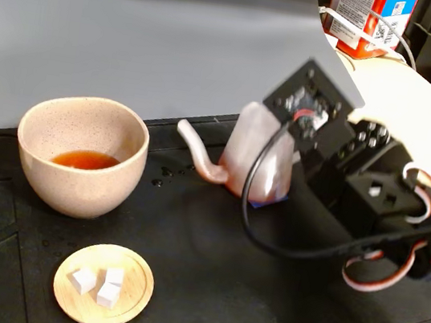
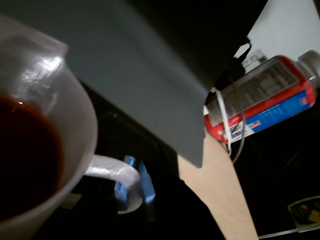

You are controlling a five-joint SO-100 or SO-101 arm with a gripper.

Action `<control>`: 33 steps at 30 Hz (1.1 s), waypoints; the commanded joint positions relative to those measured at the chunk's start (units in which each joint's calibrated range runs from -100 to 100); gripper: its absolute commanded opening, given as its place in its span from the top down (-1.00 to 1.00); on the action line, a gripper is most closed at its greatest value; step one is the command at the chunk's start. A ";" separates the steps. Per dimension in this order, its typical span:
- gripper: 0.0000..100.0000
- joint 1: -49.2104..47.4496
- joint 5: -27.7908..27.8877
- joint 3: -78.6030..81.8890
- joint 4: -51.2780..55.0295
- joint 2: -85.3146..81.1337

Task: Pick up a kettle and pour liquid into a cup.

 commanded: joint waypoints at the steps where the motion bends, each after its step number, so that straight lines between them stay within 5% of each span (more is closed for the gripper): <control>1: 0.99 0.18 -0.02 -1.34 -3.08 1.25; 19: 0.99 1.02 0.19 -1.34 -2.30 1.51; 26: 0.62 1.09 0.19 -1.25 -2.30 1.51; 33: 0.61 0.79 0.13 -0.61 -2.30 1.34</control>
